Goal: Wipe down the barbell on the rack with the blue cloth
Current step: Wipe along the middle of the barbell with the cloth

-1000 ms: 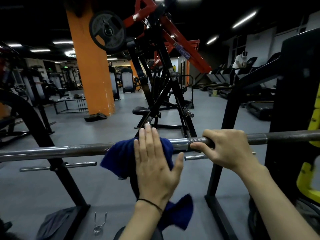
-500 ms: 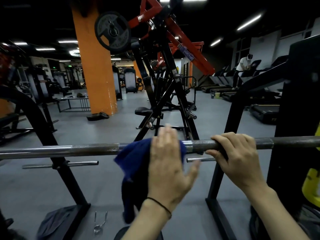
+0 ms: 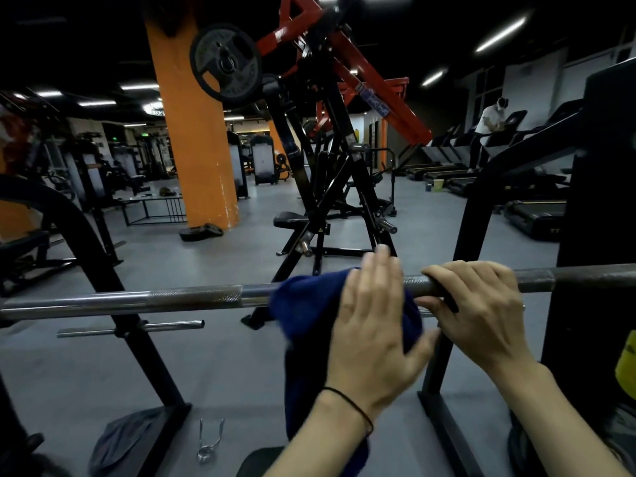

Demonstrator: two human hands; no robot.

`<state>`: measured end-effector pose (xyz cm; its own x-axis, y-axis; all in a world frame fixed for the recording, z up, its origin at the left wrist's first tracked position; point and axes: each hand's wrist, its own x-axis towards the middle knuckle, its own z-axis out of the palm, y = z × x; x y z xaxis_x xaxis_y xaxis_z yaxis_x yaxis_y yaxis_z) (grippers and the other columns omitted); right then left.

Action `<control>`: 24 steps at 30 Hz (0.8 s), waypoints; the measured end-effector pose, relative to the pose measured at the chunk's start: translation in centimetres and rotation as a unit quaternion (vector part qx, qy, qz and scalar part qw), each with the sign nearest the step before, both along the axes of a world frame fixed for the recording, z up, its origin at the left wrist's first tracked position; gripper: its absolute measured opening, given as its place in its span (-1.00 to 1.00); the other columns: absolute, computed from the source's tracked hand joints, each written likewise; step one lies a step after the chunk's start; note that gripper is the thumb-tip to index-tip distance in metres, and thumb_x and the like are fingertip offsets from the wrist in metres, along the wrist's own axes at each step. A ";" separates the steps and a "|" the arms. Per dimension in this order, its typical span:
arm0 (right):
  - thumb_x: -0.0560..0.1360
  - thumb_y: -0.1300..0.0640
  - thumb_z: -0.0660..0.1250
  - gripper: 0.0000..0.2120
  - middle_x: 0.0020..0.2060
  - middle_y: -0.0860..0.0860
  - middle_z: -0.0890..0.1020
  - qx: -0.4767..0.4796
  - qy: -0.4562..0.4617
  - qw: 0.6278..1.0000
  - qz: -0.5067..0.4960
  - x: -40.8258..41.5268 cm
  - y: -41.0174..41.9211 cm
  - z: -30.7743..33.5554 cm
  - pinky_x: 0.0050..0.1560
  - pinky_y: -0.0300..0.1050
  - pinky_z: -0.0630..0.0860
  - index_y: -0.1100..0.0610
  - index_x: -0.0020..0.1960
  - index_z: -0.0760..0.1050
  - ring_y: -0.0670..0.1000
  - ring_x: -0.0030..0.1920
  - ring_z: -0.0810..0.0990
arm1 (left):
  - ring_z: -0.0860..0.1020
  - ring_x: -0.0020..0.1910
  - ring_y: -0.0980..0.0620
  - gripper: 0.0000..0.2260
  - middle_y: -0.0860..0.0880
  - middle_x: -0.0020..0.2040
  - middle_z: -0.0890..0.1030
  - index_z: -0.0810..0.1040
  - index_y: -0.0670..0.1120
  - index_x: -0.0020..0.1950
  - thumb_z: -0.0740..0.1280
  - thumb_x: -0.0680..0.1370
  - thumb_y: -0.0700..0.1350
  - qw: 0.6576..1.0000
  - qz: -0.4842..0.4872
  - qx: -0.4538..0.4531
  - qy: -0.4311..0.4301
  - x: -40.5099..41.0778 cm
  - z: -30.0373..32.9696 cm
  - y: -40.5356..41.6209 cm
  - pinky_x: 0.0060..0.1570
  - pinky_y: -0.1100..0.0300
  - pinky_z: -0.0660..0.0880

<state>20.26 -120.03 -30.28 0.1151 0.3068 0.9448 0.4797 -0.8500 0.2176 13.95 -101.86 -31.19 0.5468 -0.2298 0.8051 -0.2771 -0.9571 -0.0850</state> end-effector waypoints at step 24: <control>0.58 -0.24 0.21 -0.50 0.02 0.06 0.61 -0.002 0.079 0.996 -0.041 -1.4 -0.8 -0.1 0.13 0.11 0.36 0.15 0.22 0.58 0.14 -0.02 0.53 | 0.00 0.64 -0.08 -0.37 -0.14 0.65 0.05 0.04 -0.18 0.64 0.04 0.67 0.14 0.996 0.082 -0.009 -0.024 -1.1 -0.2 8.5 0.60 -0.04 -0.07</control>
